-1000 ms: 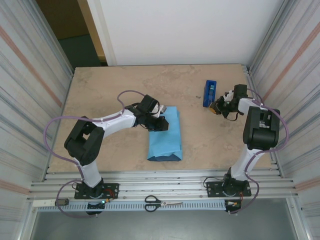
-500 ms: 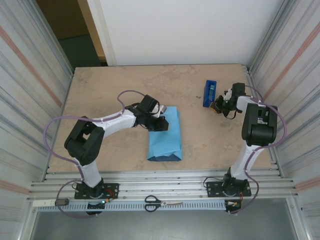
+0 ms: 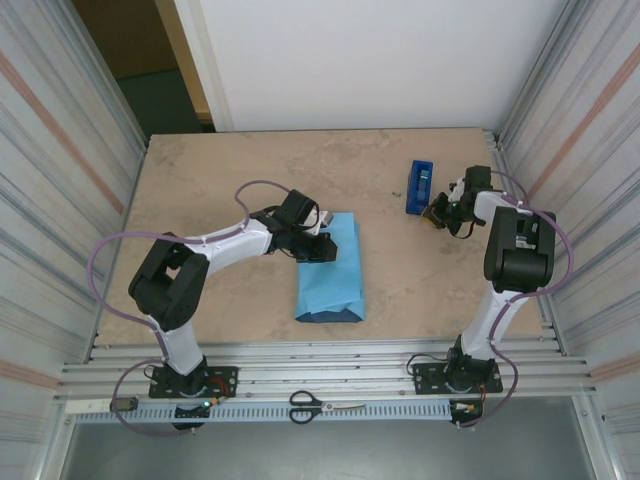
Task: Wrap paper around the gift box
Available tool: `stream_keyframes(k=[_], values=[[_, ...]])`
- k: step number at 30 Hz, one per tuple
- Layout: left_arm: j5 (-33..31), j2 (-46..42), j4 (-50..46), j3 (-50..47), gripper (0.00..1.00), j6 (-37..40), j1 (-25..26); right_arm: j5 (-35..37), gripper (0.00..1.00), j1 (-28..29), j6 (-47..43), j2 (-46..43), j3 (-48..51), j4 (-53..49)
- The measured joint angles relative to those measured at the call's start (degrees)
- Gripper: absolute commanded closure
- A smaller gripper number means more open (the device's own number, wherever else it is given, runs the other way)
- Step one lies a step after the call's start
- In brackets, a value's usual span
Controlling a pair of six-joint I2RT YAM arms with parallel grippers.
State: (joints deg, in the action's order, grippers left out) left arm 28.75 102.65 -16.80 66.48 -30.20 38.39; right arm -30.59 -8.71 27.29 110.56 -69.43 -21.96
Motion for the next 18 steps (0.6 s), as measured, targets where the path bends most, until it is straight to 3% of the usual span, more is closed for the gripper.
stream_keyframes(k=[6, 10, 18], values=[[0.0, 0.0, 0.0, 0.0, 0.87, 0.0, 0.0, -1.0, 1.0, 0.0, -1.0, -1.0, 1.2, -3.8], [0.0, -0.1, 0.0, 0.0, 0.87, 0.4, 0.0, -4.3, 1.0, 0.6, -2.5, -7.0, 4.1, -7.5], [0.0, -0.1, -0.3, 0.1, 0.87, 1.6, 0.0, -15.5, 1.0, 9.3, -7.5, -18.8, 4.8, -15.1]])
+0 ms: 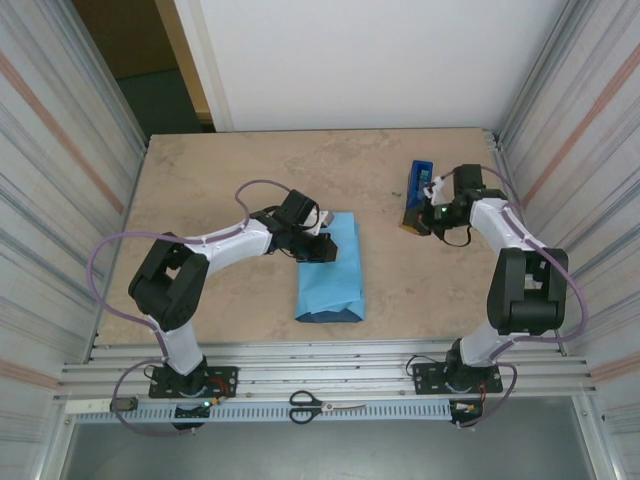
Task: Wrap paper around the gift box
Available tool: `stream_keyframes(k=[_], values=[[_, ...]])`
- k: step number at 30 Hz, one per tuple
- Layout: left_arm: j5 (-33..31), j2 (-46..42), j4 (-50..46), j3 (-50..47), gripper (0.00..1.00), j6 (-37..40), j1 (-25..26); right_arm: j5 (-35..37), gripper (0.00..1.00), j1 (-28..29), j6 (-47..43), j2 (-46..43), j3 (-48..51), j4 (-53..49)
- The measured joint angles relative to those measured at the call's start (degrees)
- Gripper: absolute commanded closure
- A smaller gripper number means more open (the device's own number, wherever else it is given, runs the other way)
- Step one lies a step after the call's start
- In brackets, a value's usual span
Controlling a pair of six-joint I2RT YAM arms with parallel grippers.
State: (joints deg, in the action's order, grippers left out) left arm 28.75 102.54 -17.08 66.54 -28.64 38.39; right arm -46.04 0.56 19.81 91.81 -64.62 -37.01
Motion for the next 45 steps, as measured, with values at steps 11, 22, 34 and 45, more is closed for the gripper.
stream_keyframes(k=[11, 22, 34, 45], values=[[0.0, 0.0, -0.2, 0.1, 0.87, 0.4, 0.1, -6.4, 1.0, 14.0, -12.2, 7.5, -7.5, -15.5], [0.0, -0.1, 0.0, -0.2, 0.87, 0.4, 0.1, -6.1, 1.0, 16.1, -17.7, 15.6, -13.8, -23.3], [0.0, -0.3, 0.3, -0.5, 0.87, 0.4, 0.1, -4.7, 1.0, 16.1, -19.2, 19.3, -14.3, -26.1], [0.0, -0.3, 0.5, -0.6, 0.88, 0.4, 0.1, -2.1, 0.97, 16.1, -18.8, 20.4, -14.3, -25.7]])
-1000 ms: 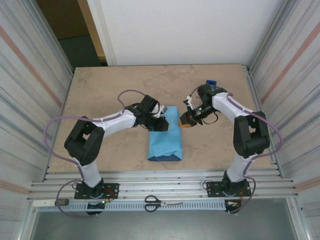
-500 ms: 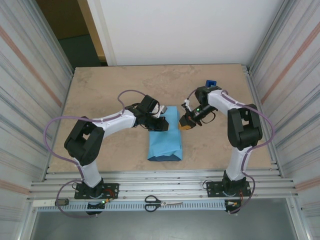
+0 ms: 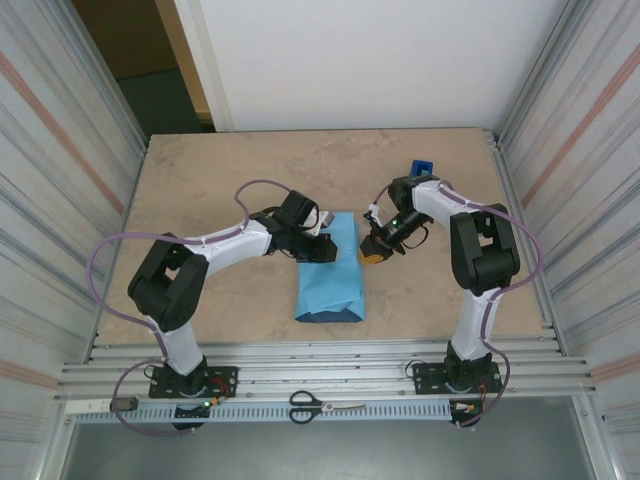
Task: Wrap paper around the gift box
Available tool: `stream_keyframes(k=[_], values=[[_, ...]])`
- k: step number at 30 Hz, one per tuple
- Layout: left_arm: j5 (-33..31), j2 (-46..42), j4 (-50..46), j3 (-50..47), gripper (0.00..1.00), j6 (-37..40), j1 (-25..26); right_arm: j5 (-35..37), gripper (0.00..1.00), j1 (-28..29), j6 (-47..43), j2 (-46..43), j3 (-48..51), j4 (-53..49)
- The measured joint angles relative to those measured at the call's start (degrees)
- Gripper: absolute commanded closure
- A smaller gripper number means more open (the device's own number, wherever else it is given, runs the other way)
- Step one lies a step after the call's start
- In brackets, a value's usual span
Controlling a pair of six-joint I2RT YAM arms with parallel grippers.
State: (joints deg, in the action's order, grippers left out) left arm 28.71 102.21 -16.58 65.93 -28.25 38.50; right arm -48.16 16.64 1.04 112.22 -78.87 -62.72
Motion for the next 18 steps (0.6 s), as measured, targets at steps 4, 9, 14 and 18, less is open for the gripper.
stream_keyframes(k=[4, 9, 14, 18], values=[[0.0, 0.0, 0.0, 0.0, 0.88, 0.0, 0.0, 0.2, 0.91, 0.0, 0.2, 0.0, 0.0, 0.5], [0.0, 0.0, 0.0, 0.0, 0.88, 0.0, 0.0, 0.2, 0.89, 0.2, 0.5, 0.1, 0.0, 1.2], [0.0, 0.0, 0.0, 0.0, 0.88, 0.0, 0.0, 0.2, 0.85, 0.5, 1.4, 0.2, 0.0, 1.2], [0.0, 0.0, 0.0, 0.0, 0.88, 0.0, 0.0, 0.1, 0.83, 0.8, 1.5, 0.3, 0.0, 1.2]])
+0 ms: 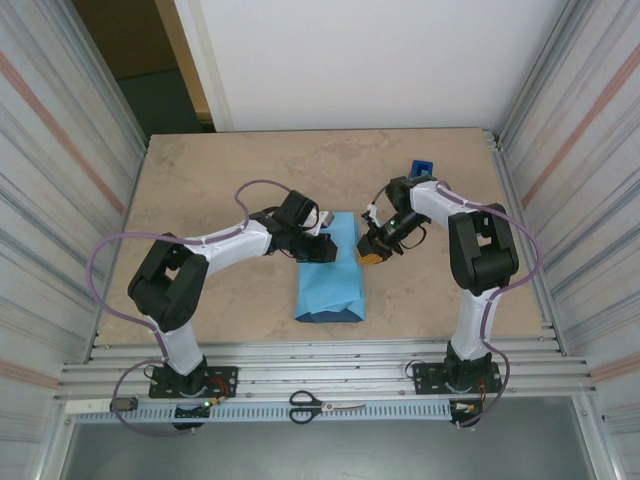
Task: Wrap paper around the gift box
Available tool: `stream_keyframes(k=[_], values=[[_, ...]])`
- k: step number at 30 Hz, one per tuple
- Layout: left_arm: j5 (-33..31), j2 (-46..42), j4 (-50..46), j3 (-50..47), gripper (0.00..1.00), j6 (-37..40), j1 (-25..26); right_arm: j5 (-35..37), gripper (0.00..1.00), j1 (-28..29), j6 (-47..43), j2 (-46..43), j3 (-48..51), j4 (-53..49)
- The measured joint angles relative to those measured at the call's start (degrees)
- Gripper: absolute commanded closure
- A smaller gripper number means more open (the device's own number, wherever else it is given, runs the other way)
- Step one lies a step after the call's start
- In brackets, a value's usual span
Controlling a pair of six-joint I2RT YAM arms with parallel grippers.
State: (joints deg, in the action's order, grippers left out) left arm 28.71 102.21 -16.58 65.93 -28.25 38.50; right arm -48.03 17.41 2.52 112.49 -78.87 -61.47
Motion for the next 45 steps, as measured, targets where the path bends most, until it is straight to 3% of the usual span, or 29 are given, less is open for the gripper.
stream_keyframes(k=[36, 45], values=[[0.0, 0.0, 0.0, 0.0, 0.88, 0.0, 0.0, 2.2, 0.81, 1.1, 3.5, 1.5, -3.5, -0.5], [0.0, 0.0, 0.0, 0.0, 0.88, 0.0, 0.0, 7.5, 0.8, 3.3, 6.5, 1.5, -6.1, -2.2]])
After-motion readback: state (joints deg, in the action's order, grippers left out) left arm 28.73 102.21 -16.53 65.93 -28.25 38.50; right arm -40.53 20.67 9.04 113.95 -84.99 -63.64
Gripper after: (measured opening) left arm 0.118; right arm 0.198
